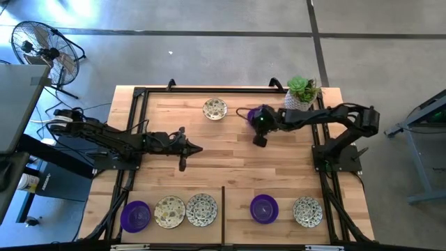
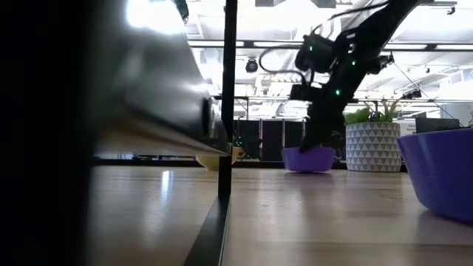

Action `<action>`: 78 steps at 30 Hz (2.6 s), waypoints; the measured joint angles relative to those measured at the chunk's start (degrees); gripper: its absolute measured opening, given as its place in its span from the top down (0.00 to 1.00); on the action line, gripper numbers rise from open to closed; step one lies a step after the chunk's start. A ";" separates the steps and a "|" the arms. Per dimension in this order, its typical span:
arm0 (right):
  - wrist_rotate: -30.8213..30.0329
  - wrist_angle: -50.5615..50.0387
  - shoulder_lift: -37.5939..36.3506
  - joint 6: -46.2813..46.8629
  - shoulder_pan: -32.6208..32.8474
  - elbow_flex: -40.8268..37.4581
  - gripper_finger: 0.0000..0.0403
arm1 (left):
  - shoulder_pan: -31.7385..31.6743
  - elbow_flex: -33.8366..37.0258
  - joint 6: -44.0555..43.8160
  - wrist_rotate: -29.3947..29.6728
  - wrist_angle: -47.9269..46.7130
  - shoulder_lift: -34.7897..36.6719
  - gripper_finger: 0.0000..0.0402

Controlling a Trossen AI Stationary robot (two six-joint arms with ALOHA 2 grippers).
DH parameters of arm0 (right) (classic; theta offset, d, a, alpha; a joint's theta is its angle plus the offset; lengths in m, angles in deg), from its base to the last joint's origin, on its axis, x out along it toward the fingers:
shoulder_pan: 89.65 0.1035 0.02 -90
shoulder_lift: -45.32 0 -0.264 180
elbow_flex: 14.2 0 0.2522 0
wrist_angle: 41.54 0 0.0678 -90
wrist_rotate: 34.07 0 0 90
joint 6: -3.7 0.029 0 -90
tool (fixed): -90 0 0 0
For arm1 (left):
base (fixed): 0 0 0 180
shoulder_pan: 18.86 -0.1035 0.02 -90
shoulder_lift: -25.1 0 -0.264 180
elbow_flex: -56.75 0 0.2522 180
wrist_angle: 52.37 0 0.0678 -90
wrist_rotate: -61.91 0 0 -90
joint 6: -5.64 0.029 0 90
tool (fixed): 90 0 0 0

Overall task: Pick & Place Mini bowls
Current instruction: Stack the top violet bowl on top of the other violet bowl on the shelf

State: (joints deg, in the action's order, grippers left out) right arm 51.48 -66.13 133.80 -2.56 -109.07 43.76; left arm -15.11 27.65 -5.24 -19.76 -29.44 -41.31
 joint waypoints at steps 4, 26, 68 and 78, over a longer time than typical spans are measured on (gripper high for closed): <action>2.67 2.45 -0.01 -0.16 4.95 0.74 0.99 | 0.00 -0.02 0.07 0.46 -0.10 0.46 1.00; -9.66 -13.84 -0.84 13.92 3.91 8.99 0.64 | 0.00 -0.02 -0.40 -0.26 -1.18 1.38 1.00; 12.04 3.37 0.25 30.41 -8.61 -4.05 0.94 | 0.00 -0.02 -0.92 -2.25 -1.22 1.38 1.00; 6.20 3.00 0.82 31.27 0.44 6.55 0.99 | 0.00 -0.02 0.29 -0.94 -5.61 3.85 1.00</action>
State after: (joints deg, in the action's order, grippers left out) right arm 57.69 -63.13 134.62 28.71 -108.63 50.31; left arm -15.11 27.63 -4.95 -20.70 -35.06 -37.46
